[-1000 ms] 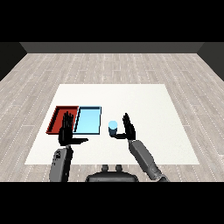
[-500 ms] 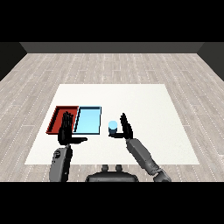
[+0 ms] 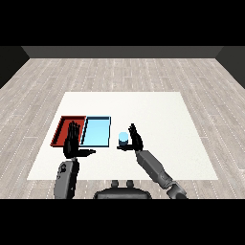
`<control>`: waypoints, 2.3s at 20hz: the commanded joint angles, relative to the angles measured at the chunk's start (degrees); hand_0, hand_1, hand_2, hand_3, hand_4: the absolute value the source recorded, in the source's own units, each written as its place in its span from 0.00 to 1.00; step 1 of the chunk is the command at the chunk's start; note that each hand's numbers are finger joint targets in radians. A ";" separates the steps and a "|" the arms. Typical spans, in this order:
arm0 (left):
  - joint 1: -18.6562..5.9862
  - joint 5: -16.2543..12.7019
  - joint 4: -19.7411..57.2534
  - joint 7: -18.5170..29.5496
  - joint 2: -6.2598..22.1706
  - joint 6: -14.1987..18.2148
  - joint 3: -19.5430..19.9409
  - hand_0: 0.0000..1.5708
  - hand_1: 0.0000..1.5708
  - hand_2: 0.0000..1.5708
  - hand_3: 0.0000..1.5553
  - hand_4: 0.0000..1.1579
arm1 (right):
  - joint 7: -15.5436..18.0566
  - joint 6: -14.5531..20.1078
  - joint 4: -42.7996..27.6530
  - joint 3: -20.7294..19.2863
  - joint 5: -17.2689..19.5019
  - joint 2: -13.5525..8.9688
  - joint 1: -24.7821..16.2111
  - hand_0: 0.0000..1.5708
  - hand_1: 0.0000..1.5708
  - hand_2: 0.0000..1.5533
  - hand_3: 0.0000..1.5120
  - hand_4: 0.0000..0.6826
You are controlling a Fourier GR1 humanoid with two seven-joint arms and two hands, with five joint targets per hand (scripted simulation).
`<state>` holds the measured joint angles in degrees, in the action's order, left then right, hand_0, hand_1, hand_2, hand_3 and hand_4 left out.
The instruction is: Pick the blue can and put it in the blue box
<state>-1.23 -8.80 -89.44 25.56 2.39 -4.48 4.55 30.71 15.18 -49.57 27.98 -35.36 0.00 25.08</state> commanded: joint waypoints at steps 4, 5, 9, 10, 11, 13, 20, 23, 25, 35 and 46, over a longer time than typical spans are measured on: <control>0.54 -2.13 -3.54 -3.11 1.81 -1.37 1.26 0.00 0.00 0.00 0.00 0.00 | 0.59 -1.89 6.39 0.36 -2.92 0.00 5.82 0.00 0.00 0.00 0.00 0.00; 2.00 0.55 1.96 4.55 -0.57 -1.25 -0.32 0.00 0.00 0.00 0.00 0.00 | 5.22 0.92 8.74 5.48 -8.92 0.00 5.65 0.00 0.00 0.00 0.00 0.00; 2.10 -0.37 -4.34 -1.70 0.75 -0.12 0.12 0.00 0.00 0.00 0.00 0.00 | 6.34 -1.57 12.91 6.78 -11.51 0.00 8.45 0.00 0.00 0.00 0.00 0.00; 1.22 -1.42 -2.33 -1.15 1.07 -0.91 1.12 0.00 0.00 0.00 0.00 0.00 | 5.50 1.62 8.90 8.95 -11.22 0.00 5.52 0.00 0.00 0.00 0.00 0.00; 0.47 -2.68 -2.88 -2.58 2.03 -1.37 2.29 0.00 0.00 0.00 0.00 0.00 | 6.34 0.10 9.43 7.75 -10.28 0.00 5.89 0.00 0.00 0.00 0.00 0.00; 0.54 -2.31 0.99 2.10 1.37 -2.39 2.31 0.00 0.00 0.00 0.00 0.00 | 4.56 4.97 6.20 14.05 -17.61 0.00 9.00 0.00 0.00 0.00 0.00 0.00; -0.19 -1.78 1.13 -0.11 1.55 -1.57 2.00 0.00 0.00 0.00 0.00 0.00 | 5.06 6.53 14.41 11.46 -15.99 0.00 13.29 0.67 0.67 0.78 0.75 0.26; -0.53 0.39 1.05 0.27 -0.24 0.69 0.09 0.00 0.00 0.00 0.00 0.00 | 1.41 11.75 9.29 13.09 -12.13 0.00 8.67 0.99 0.99 0.96 0.96 0.95; 0.42 0.00 0.61 1.04 -0.38 -0.12 -0.17 0.00 0.00 0.00 0.00 0.00 | -0.55 17.45 8.26 16.42 -14.84 0.00 12.85 1.00 1.00 0.96 0.96 0.99; 4.74 1.56 -6.65 -2.34 -2.29 2.96 -7.20 0.00 0.00 0.00 0.00 0.00 | 0.36 13.67 7.32 9.26 -5.05 0.00 10.13 0.96 0.96 0.94 0.93 0.96; -2.61 3.46 6.37 -2.54 -2.34 3.07 -9.54 0.00 0.00 0.00 0.00 0.00 | -4.31 15.26 -3.77 7.24 0.77 -2.93 15.53 0.94 0.94 0.93 0.93 0.95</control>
<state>-2.92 -5.52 -85.81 23.53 0.79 -2.65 -1.78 28.84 29.86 -49.17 36.38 -36.49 -1.34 37.66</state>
